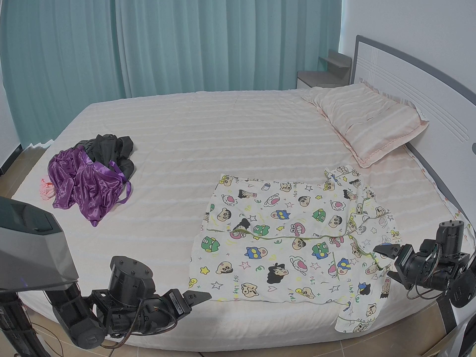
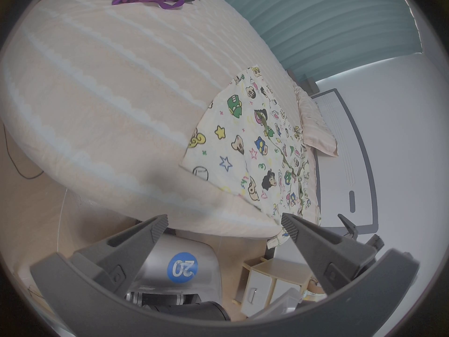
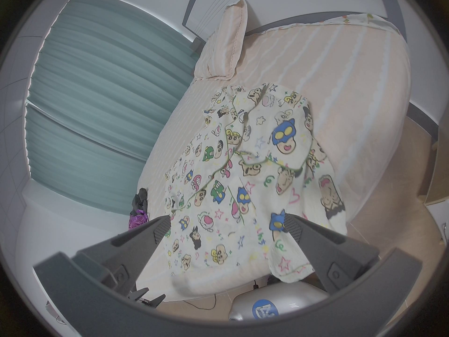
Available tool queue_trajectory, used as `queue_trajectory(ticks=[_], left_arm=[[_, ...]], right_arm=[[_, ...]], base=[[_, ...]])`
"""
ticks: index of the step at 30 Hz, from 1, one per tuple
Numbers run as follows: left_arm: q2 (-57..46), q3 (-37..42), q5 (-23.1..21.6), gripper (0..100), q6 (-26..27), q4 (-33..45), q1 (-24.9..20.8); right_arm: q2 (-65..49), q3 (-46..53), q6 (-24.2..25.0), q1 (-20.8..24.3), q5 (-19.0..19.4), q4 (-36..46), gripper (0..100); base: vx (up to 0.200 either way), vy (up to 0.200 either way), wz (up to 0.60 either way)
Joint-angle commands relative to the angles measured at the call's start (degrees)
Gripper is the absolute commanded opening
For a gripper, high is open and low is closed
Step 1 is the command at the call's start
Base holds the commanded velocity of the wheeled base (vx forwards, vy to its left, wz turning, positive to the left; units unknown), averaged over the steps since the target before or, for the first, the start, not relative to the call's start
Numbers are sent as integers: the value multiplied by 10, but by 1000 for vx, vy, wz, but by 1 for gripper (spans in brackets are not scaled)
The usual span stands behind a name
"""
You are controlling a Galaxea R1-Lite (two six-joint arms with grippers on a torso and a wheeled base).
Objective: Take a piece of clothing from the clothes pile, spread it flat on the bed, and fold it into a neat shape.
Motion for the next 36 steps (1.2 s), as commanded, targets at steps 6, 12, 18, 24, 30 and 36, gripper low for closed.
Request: queue_trajectory(ticks=[6, 12, 18, 24, 30, 36], left_arm=[[116, -75, 159, 100, 1, 1, -70], [142, -129, 182, 100, 2, 16, -73], [154, -201, 212, 100, 2, 95, -73], [172, -227, 221, 100, 4, 99, -67], [185, -239, 240, 100, 23, 98, -52], [185, -235, 242, 0, 22, 99, -41]], right_arm=[[2, -1, 0, 2, 0, 0, 100], [2, -1, 0, 3, 0, 1, 100], [2, -1, 0, 4, 0, 1, 100], [2, -1, 0, 4, 0, 1, 100], [2, -1, 0, 4, 0, 1, 100], [6, 0, -1, 1, 0, 1, 100]], base=[[0, 0, 0], [0, 0, 0], [0, 0, 0], [0, 0, 0], [0, 0, 0], [0, 0, 0]])
